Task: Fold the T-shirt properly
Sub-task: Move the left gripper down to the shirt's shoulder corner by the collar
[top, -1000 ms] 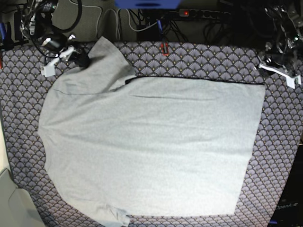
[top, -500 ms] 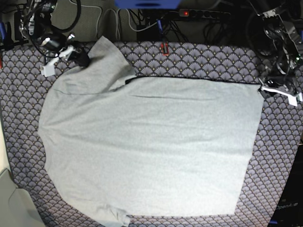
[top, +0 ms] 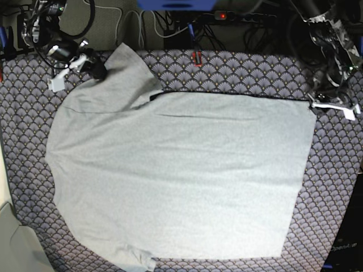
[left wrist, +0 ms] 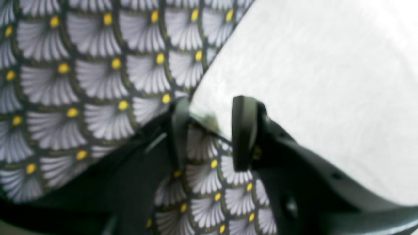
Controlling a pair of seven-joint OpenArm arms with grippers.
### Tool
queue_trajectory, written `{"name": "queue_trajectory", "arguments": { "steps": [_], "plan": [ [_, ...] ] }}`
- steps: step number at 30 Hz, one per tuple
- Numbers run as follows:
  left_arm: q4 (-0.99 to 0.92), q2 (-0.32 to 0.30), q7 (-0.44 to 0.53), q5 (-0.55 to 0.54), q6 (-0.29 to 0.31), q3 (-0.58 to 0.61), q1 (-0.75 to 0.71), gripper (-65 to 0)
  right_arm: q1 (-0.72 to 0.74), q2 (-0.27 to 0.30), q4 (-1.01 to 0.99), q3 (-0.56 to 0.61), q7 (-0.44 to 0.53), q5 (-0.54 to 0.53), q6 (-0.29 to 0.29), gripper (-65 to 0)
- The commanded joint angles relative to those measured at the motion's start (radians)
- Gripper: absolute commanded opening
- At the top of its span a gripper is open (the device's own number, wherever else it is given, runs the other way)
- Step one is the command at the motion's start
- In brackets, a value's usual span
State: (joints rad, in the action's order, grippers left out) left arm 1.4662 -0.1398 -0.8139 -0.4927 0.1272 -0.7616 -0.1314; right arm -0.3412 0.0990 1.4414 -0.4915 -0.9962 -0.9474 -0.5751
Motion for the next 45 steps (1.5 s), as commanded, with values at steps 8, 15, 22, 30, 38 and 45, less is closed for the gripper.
{"name": "queue_trajectory", "arguments": {
  "steps": [8,15,22,30,38,45],
  "plan": [
    [-0.089,-0.007,0.009,0.004,0.01,-0.032,0.025,-42.9,-0.005,0.014,-0.001,-0.005,-0.02,0.058,0.037,-65.0],
    [-0.118,-0.005,0.009,0.002,0.012,-0.026,0.046,-42.9,-0.005,0.014,-0.001,-0.005,-0.02,0.058,0.037,-65.0],
    [-0.118,0.021,0.005,0.004,0.012,-0.025,0.046,-42.9,-0.005,0.015,-0.001,-0.003,-0.02,0.058,0.037,-65.0],
    [-0.118,0.036,0.005,0.002,0.013,0.029,0.036,-43.3,-0.003,0.025,-0.001,-0.003,-0.02,0.058,0.037,-65.0],
    [-0.118,0.032,-0.002,0.002,0.013,0.029,0.037,-65.0,-0.005,0.049,0.0,0.012,-0.017,0.06,0.042,-65.0],
    [-0.101,0.002,-0.003,-0.001,0.013,0.027,0.036,-64.5,0.0,0.138,0.02,0.084,-0.006,0.06,0.043,-65.0]
  ]
}}
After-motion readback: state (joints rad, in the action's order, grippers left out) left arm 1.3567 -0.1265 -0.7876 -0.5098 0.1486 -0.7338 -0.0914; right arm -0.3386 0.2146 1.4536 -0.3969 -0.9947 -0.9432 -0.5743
